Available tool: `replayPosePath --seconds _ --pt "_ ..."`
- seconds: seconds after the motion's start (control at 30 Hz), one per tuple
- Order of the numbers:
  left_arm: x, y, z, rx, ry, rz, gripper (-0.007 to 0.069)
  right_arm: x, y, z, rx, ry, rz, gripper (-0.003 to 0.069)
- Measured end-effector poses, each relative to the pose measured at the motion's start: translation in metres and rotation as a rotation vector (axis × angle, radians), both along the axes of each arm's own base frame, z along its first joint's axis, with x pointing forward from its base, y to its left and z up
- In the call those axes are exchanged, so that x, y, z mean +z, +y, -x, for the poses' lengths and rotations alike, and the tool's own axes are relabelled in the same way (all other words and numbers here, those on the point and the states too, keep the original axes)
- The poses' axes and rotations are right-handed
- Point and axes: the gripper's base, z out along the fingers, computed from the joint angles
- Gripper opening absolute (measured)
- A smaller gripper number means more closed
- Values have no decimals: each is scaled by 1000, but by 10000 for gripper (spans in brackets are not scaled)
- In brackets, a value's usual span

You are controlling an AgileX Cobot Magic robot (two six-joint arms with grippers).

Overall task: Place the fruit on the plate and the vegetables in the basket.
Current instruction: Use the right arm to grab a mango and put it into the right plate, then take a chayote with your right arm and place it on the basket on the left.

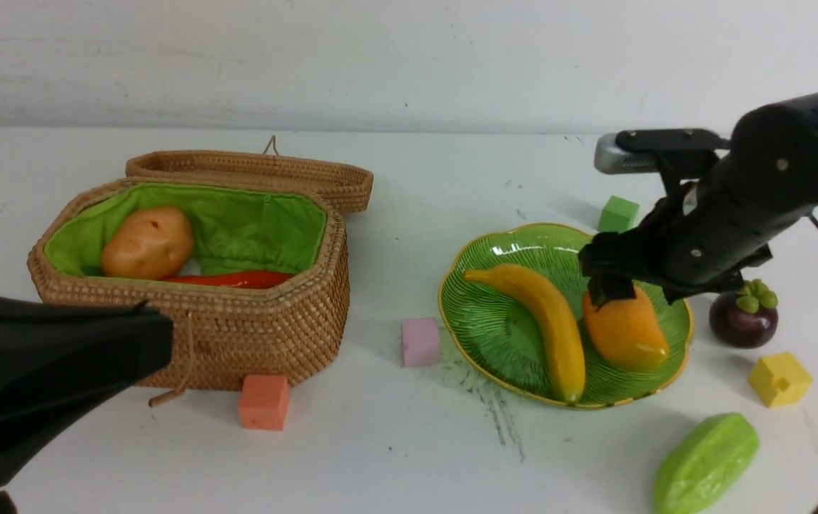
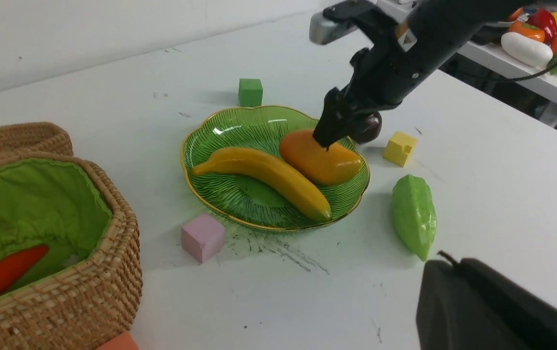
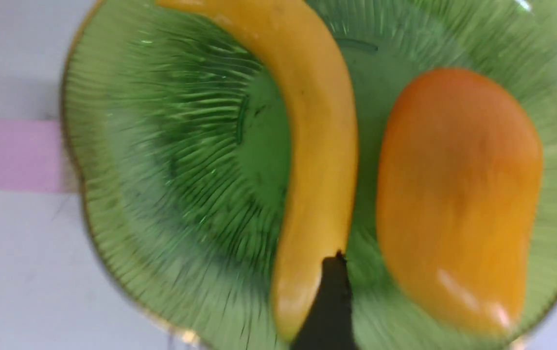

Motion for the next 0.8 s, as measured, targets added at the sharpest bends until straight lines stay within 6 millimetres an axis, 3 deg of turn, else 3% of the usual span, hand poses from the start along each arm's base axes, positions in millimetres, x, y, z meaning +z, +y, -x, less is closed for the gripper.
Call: replayPosePath --seconds 0.1,0.2,0.3,0.37,0.47,0.6,0.63,0.7,0.8 --pt "0 0 0 -2 2 -1 -9 30 -10 32 -2 68 11 399" --pt "-1 0 1 -6 6 -4 -9 41 -20 60 -34 126 24 248" --pt "-1 0 1 -8 9 -5 -9 30 -30 88 -128 204 25 130" --pt "-1 -1 1 -11 11 -6 -9 13 -36 104 -214 247 13 108" --pt "-1 -1 1 -11 11 -7 -9 -13 -38 109 -319 269 -26 180" --pt "-1 -1 1 -14 15 5 -9 -42 -35 99 -393 265 -63 407" --pt "-1 -1 1 -14 15 5 -9 -43 -34 98 -396 259 -67 420" --pt "-1 -1 1 -16 17 7 -9 -56 -31 86 -415 245 -72 573" --pt "-1 -1 2 -21 23 4 -8 -72 -29 75 -429 238 -73 657"
